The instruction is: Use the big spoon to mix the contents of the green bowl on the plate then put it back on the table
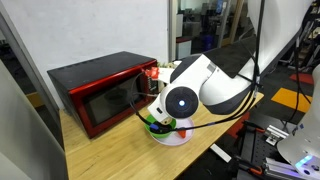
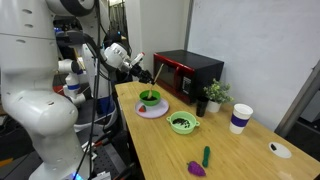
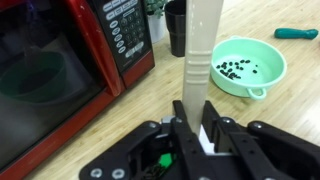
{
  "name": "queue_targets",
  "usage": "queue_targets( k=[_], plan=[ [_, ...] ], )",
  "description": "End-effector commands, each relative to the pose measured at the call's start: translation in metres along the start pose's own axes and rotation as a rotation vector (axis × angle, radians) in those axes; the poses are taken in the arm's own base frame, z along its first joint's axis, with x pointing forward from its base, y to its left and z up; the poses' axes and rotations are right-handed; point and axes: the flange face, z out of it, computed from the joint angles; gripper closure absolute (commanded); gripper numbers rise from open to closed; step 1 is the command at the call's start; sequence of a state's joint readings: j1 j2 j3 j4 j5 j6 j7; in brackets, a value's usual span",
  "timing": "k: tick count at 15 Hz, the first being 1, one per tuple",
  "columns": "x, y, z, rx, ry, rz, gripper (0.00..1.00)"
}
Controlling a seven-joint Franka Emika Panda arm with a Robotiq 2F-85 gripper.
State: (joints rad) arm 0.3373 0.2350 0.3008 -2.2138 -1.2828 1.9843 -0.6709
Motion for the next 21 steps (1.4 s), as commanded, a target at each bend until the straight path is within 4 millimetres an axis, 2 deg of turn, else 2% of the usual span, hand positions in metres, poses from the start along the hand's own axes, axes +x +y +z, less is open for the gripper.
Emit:
queue_targets(
  k=[1, 13, 21],
  plan=[
    [0.014, 0.002, -0.002, -0.016, -0.040, 0.014, 0.94],
    [0.048, 0.001, 0.001, -0.068, -0.107, 0.006, 0.94],
    [0.063, 0.006, 0.013, -0.104, -0.143, -0.022, 0.94]
  ],
)
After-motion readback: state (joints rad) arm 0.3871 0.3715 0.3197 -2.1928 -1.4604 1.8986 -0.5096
